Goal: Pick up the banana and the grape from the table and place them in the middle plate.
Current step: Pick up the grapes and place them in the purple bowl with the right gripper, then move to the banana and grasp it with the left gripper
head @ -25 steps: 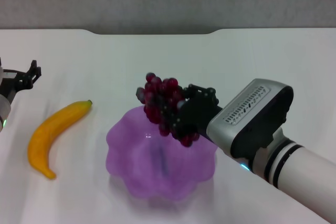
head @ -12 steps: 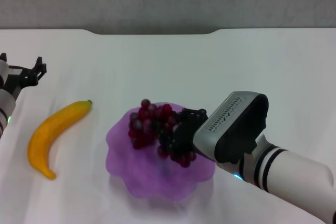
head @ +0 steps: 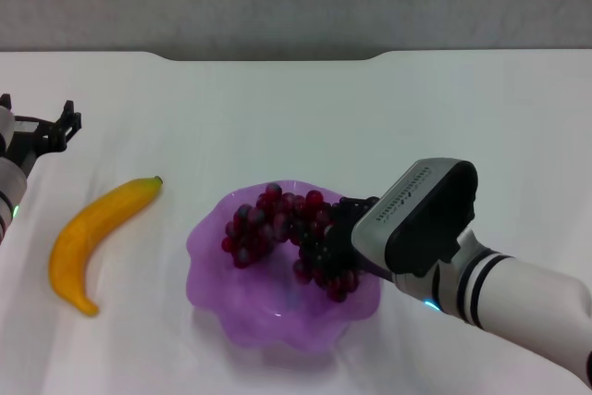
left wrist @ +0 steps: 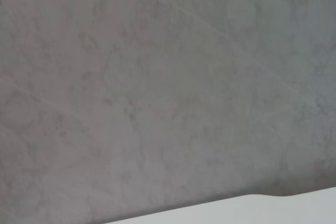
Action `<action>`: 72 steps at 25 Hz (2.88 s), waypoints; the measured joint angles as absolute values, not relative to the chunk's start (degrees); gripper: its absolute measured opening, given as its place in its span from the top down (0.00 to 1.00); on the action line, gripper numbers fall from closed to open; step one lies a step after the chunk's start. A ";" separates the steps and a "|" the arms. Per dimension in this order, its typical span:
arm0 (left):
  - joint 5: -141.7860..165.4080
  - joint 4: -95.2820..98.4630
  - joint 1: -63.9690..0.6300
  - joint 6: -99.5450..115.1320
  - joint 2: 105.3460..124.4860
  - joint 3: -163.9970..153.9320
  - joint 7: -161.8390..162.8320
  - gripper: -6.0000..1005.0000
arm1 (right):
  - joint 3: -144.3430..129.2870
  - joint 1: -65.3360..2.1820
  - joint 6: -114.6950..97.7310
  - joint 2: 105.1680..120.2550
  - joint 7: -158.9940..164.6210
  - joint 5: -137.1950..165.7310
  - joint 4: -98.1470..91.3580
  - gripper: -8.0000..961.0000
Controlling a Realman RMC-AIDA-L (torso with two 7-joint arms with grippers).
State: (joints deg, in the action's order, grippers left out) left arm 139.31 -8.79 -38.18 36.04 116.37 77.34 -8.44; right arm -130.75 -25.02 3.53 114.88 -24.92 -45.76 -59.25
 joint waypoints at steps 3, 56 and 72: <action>139.31 -8.78 -38.11 36.04 116.37 77.34 -8.44 0.11 | -130.41 -25.07 3.02 114.87 -25.43 -45.24 -59.04 0.53; 138.91 -12.77 -36.69 33.99 116.71 77.34 -7.86 0.11 | -121.01 -21.16 -55.17 114.68 7.26 -55.70 -25.31 0.06; 140.63 -58.23 -24.19 -18.27 114.86 97.24 -32.15 0.11 | -121.10 -21.39 -54.67 114.70 4.77 -55.59 -20.42 0.06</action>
State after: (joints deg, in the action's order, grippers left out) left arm 140.63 -58.23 -24.18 -18.27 114.86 97.24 -32.15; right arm -121.10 -21.39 -54.67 114.70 4.77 -55.59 -20.42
